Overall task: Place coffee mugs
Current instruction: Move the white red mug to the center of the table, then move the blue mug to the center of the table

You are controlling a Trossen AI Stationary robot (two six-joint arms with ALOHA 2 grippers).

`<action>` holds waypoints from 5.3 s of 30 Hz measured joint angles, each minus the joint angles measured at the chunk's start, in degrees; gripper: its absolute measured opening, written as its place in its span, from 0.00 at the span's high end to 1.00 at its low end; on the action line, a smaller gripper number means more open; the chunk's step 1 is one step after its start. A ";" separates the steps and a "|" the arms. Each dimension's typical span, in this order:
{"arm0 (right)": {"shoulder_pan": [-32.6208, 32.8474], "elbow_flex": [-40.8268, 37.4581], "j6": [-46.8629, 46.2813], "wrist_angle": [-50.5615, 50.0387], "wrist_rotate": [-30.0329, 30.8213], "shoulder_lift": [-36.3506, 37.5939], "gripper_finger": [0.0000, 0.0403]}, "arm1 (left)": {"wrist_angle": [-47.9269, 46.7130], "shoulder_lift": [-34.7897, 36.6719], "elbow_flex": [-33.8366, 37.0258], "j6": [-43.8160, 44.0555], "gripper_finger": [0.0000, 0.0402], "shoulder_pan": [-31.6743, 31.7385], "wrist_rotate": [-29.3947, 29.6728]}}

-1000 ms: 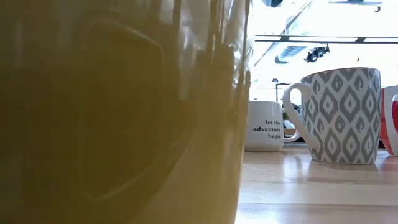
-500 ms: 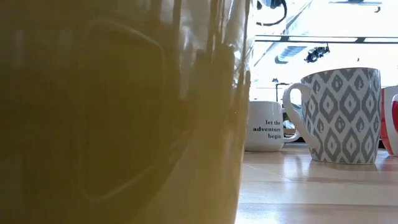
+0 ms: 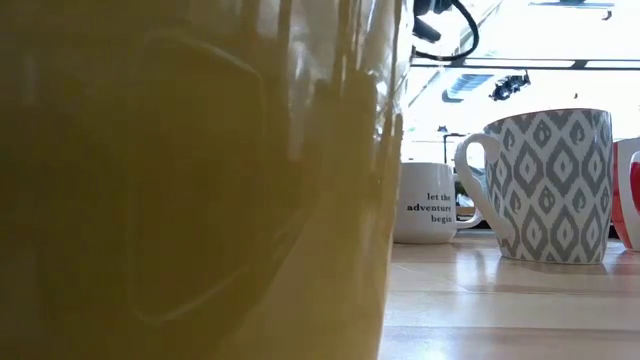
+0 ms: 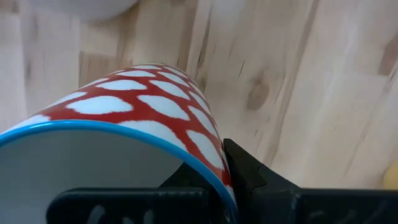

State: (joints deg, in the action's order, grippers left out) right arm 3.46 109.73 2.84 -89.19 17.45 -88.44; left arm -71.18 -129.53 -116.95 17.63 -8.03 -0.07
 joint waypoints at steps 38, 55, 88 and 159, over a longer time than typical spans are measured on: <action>0.02 0.00 0.71 0.25 -0.07 0.00 0.74 | -3.17 0.28 -0.56 -0.82 0.63 2.13 -1.28; 0.00 0.00 0.08 -0.80 -0.07 0.01 0.74 | -18.60 1.18 -17.56 -0.25 0.63 -0.04 4.05; 14.59 -12.26 -22.47 2.15 7.04 30.86 0.74 | -1.97 65.33 42.71 14.02 0.63 -26.57 26.40; 26.16 -79.41 -17.25 69.37 11.82 54.27 0.74 | 24.07 47.36 55.49 34.20 0.78 -27.64 -10.39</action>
State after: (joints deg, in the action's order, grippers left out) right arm 29.63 30.33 -14.41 -19.82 29.28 -34.17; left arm -47.11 -82.17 -61.45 51.83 -35.68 -10.46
